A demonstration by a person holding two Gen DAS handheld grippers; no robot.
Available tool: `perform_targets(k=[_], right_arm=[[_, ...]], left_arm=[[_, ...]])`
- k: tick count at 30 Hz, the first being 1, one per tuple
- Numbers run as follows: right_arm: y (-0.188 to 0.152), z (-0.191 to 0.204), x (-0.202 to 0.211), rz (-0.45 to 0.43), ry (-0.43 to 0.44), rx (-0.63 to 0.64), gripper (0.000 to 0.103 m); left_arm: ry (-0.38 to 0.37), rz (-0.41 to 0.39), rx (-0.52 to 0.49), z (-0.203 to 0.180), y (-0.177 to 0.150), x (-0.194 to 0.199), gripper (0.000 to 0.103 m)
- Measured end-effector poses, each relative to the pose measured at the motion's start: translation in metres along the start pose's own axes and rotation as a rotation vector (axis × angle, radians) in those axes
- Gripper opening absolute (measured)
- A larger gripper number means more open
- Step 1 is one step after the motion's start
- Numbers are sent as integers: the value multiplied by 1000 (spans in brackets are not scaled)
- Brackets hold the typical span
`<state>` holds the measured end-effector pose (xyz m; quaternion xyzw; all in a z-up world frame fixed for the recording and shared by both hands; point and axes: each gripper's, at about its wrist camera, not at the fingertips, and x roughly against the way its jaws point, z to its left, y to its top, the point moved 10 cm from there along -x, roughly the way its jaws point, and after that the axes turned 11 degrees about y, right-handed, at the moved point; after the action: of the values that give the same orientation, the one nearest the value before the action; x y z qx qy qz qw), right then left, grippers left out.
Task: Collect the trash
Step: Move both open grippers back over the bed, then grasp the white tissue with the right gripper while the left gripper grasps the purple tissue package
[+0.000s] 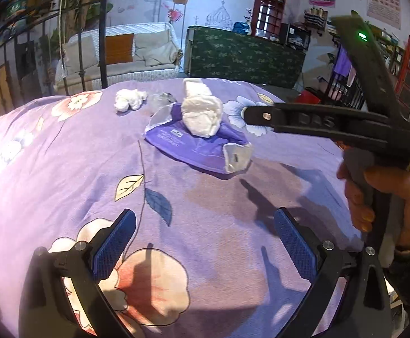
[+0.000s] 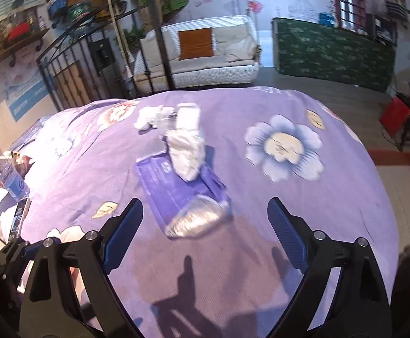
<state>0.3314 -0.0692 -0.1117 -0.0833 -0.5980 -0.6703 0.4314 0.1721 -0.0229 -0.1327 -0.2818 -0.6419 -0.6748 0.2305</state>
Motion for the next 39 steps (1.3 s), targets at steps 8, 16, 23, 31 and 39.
perform_targets(k=[8, 16, 23, 31, 39], right_arm=[[36, 1, -71, 79, -15, 60, 72], [43, -10, -108, 118, -34, 34, 25], [40, -7, -86, 63, -1, 2, 12], [43, -9, -31, -27, -11, -24, 12], [34, -27, 25, -100, -77, -25, 12]], left_arm=[[-18, 31, 30, 9, -6, -5, 97], [-48, 58, 52, 11, -12, -7, 97], [-77, 77, 72, 10, -15, -10, 97], [-72, 66, 15, 0, -4, -11, 95], [-96, 64, -84, -26, 28, -37, 88]])
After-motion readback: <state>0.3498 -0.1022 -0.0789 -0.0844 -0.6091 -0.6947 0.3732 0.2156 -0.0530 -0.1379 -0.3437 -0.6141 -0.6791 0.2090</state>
